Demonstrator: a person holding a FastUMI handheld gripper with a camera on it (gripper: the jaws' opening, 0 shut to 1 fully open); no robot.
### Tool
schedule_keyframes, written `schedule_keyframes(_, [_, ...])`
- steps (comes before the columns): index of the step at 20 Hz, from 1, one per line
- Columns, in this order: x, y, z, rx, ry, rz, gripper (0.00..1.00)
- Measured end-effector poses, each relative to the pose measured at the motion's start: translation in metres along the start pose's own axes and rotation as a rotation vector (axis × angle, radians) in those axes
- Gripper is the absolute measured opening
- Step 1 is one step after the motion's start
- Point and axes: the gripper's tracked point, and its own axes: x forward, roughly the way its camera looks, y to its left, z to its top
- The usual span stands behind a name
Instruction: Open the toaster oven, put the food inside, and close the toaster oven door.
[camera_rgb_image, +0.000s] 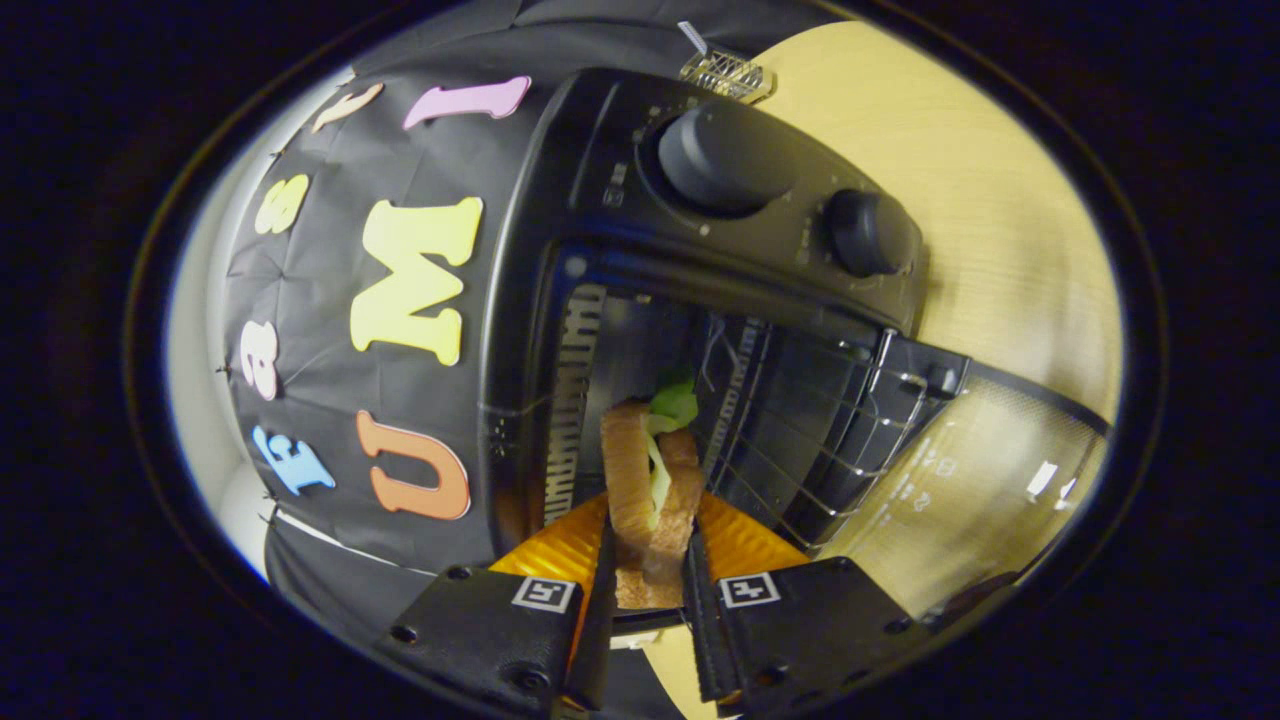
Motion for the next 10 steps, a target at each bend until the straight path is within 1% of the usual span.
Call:
schedule_keyframes(2, [0.0,-0.003,-0.008,-0.038,0.012,-0.037,0.45])
schedule_keyframes(3, [-0.001,-0.004,-0.011,-0.054,0.019,-0.046,0.52])
schedule_keyframes(4, [-0.001,-0.005,-0.015,-0.071,0.032,-0.062,0.55])
schedule_keyframes(6, [-0.004,-0.01,-0.027,-0.118,0.079,-0.107,0.62])
schedule_keyframes(8, [-0.012,-0.008,-0.04,-0.164,0.128,-0.12,0.7])
schedule_keyframes(10, [-0.023,-0.006,-0.049,-0.257,0.156,-0.148,0.77])
